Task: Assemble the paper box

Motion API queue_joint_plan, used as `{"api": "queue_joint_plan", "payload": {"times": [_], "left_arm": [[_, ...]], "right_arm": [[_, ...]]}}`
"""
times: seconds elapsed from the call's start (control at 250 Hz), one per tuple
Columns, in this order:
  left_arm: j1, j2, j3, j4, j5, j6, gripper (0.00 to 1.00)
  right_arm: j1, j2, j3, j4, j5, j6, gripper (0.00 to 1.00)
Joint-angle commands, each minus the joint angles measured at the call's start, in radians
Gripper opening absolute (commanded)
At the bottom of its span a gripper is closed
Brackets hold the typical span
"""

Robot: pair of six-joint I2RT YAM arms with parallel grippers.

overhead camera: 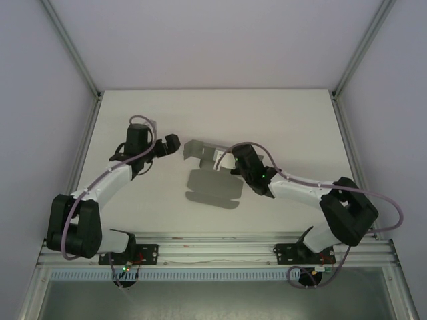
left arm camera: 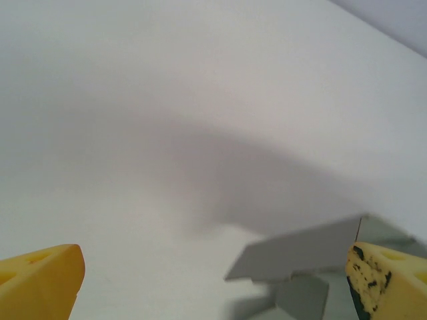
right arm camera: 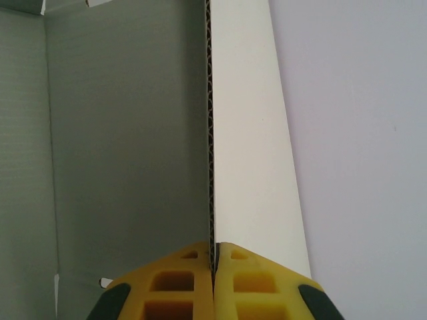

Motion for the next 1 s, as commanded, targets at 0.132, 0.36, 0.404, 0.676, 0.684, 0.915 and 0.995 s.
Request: {"api": "queue_joint_plan", "payload": {"times": [0.132, 0.36, 0.404, 0.676, 0.684, 0.915, 0.995], "left_arm": [[0.036, 0.218, 0.192, -0.038, 0.076, 0.11, 1.0], [0.01, 0.351, 0.288, -0.099, 0.227, 0.239, 0.91], [0.001, 0.362, 0.288, -0.103, 0.246, 0.247, 0.87], [-0.107, 0.315, 0.234, -0.121, 0.299, 0.293, 0.51], [-0.108, 0.313, 0.23, -0.116, 0.304, 0.29, 0.51], [-0.13, 0.288, 0.124, 0.053, 0.393, 0.221, 0.47], [-0.142, 0.289, 0.098, 0.091, 0.369, 0.222, 0.46]], "right_arm": [[-0.002, 0.018, 0.006, 0.042, -0.025, -0.045, 0.0], [-0.003, -0.009, 0.002, 0.05, -0.038, -0.017, 0.0], [-0.002, -0.014, 0.001, 0.05, -0.042, -0.012, 0.0], [-0.003, -0.004, 0.005, 0.071, -0.002, 0.001, 0.0], [-0.002, -0.003, 0.007, 0.071, 0.0, 0.001, 0.0], [-0.002, 0.018, -0.01, 0.147, 0.034, -0.025, 0.0], [-0.003, 0.024, -0.009, 0.145, 0.035, -0.041, 0.0]]}}
